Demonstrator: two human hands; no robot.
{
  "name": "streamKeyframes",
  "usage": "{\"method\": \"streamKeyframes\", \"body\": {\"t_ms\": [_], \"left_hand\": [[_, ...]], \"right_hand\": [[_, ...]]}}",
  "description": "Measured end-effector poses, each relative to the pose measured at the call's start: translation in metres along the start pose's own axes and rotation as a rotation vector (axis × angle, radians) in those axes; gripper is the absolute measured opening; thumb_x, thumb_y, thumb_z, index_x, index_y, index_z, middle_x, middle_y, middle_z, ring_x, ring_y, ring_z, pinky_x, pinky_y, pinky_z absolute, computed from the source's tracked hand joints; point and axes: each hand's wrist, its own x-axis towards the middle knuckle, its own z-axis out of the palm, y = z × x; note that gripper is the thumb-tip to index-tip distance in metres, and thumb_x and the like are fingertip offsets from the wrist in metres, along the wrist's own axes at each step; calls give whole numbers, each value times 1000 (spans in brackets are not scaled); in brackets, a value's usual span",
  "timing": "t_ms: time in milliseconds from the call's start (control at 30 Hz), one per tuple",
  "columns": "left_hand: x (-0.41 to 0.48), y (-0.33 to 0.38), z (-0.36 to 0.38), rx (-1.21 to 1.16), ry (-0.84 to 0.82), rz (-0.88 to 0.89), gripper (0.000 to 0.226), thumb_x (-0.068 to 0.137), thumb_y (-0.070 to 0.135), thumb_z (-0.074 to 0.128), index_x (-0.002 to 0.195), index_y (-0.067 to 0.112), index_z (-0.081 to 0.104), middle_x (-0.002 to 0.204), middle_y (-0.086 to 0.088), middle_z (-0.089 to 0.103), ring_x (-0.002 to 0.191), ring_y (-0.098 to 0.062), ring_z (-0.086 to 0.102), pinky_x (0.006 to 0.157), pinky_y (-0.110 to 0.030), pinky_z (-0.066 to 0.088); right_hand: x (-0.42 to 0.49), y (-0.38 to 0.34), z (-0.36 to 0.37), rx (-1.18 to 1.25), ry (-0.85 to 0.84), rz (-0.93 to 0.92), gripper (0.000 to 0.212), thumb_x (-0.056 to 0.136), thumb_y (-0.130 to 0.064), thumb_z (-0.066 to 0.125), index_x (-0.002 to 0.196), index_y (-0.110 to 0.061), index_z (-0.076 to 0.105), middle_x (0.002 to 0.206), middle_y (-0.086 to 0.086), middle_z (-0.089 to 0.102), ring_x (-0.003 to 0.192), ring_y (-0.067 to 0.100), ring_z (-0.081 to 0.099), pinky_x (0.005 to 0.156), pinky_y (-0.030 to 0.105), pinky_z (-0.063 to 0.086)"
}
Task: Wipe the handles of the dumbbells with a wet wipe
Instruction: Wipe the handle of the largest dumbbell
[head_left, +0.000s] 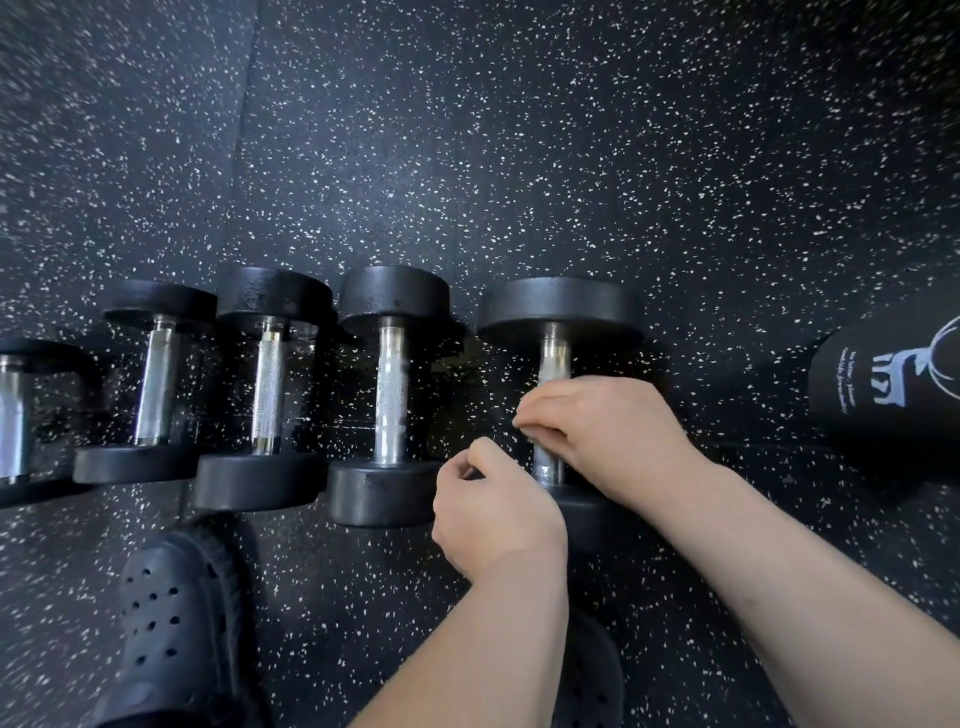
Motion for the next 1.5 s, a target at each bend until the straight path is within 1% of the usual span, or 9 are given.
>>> {"method": "streamKeyframes", "body": {"t_ms": [67,333,500,667,867,1000,1067,1300,1500], "left_hand": [[0,0,0,1,4,1,36,95,44,42,104,26,71,92,5,70,103,-28,60,92,-46,51],[0,0,1,8,5,0,38,93,45,39,96,25,71,86,4,71,95,-26,63,87,-45,54],[-1,0,-1,4,2,0,37,94,44,40,100,26,71,88,5,69,97,-26,61,85,-43,52],[1,-1,0,8,1,-1,38,94,45,39,99,25,72,88,4,70,96,-26,62,87,-45,53],[0,0,1,8,9,1,37,95,44,40,96,25,71,86,3,70,92,-25,62,85,-42,52],[0,1,0,5,5,-11,35,95,44,41,95,27,71,85,4,70,92,-25,62,86,-43,52],[0,1,0,3,8,-10,35,94,44,41,94,27,72,85,4,70,93,-26,62,88,-44,53],[0,1,0,2,12,-4,36,95,43,41,93,24,71,83,3,70,91,-24,61,82,-41,50],[-3,1,0,15,7,-2,36,94,44,40,93,25,71,82,4,69,92,-25,62,83,-43,53]], "right_hand": [[7,-1,0,-51,-69,-22,29,100,-44,49,102,-37,77,111,-21,72,94,11,72,70,32,56],[-8,2,-20,1,-7,-8,13,99,-38,64,103,-39,76,110,-26,71,89,5,70,63,20,43],[15,-11,-4,-228,-184,-33,31,102,-36,43,111,-34,72,116,-13,68,89,20,69,66,30,47],[-1,0,-13,-61,-38,-28,24,99,-40,52,98,-36,75,105,-19,70,84,12,70,60,27,49],[-24,7,-19,20,81,9,5,97,-31,72,100,-32,75,109,-18,69,86,13,70,61,31,54],[-17,3,-15,-32,21,7,21,100,-36,61,115,-32,75,108,-14,64,80,16,64,55,26,42],[-11,1,-10,-68,-16,11,19,96,-35,68,113,-34,77,103,-10,58,76,17,59,54,26,38],[-22,10,-17,19,22,85,13,90,-34,73,101,-36,80,98,-15,63,82,11,63,63,29,55],[-18,1,-19,73,41,152,6,92,-37,74,98,-36,72,95,-17,64,70,0,47,58,25,46]]}}
